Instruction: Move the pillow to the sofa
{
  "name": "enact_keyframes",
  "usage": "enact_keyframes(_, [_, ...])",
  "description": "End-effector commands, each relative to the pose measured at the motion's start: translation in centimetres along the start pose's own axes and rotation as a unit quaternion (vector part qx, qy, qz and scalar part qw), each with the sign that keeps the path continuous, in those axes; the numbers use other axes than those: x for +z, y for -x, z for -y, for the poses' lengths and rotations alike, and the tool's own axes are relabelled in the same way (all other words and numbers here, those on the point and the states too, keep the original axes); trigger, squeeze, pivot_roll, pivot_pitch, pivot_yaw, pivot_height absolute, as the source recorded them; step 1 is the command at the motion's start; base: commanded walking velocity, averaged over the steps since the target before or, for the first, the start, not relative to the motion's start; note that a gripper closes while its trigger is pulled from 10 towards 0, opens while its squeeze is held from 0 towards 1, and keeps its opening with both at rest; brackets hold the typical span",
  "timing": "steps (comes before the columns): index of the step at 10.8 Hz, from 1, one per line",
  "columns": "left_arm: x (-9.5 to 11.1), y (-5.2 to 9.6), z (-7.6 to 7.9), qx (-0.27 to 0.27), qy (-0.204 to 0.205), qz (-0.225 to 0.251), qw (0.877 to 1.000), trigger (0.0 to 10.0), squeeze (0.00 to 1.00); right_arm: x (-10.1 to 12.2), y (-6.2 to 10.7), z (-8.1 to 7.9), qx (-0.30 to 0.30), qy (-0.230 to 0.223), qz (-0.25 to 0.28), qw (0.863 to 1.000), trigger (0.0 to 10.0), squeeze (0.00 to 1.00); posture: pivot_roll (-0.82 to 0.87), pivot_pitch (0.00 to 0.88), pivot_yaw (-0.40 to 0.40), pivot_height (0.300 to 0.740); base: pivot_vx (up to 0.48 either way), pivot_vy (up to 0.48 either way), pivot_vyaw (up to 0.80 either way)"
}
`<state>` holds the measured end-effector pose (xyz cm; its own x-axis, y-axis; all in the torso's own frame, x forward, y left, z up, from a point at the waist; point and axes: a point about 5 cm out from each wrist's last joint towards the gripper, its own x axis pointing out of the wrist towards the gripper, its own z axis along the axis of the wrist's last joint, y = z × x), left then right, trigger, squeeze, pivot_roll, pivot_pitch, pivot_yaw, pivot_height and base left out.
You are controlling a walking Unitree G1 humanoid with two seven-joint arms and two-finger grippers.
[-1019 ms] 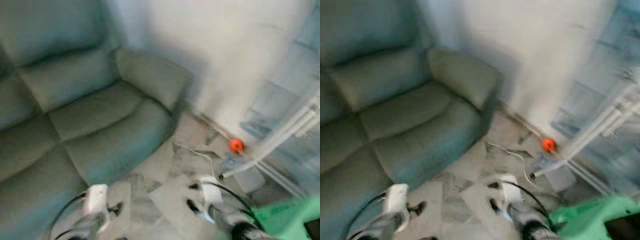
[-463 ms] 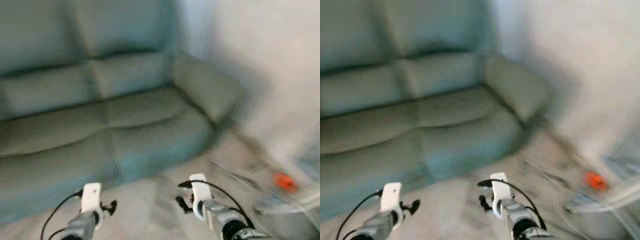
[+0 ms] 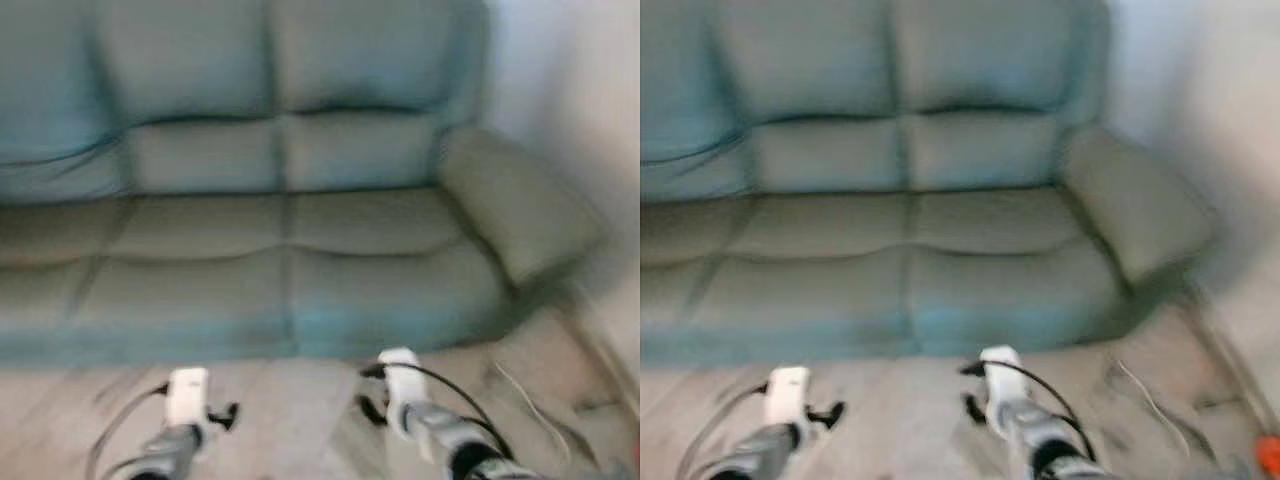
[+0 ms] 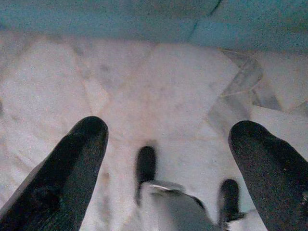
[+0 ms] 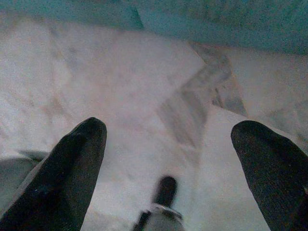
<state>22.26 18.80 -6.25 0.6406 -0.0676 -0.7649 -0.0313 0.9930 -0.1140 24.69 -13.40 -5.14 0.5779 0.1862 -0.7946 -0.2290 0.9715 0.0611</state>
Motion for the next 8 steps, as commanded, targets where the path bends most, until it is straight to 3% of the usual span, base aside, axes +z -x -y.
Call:
enact_keyframes(1, [-0.5, 0.2, -0.8, 0.009, 0.004, -0.010, 1.000, 10.0, 0.00, 0.6, -0.1, -0.4, 0.007, 0.003, 0.006, 1.000, 10.0, 0.00, -0.11, 0.043, -0.057, 0.740, 0.000, 0.000, 0.80])
enact_keyframes(3, [-0.5, 0.3, -1.0, 0.023, -0.012, -0.007, 1.000, 10.0, 0.00, 0.5, -0.1, -0.5, 0.009, 0.009, 0.004, 1.000, 10.0, 0.00, -0.11, 0.033, -0.056, 0.740, 0.000, 0.000, 0.80])
enact_keyframes(7, [0.9, 0.4, -2.3, 0.064, 0.024, 0.029, 0.997, 10.0, 0.00, 0.2, -0.1, -0.9, 0.014, 0.024, -0.001, 1.000, 10.0, 0.00, -0.09, 0.000, -0.053, 0.740, 0.000, 0.000, 0.80])
enact_keyframes(8, [1.2, 0.3, -1.9, 0.062, -0.020, 0.030, 0.997, 10.0, 0.00, 0.1, -0.2, -1.1, 0.017, 0.035, -0.004, 0.999, 10.0, 0.00, -0.08, 0.000, -0.049, 0.740, 0.000, 0.000, 0.80])
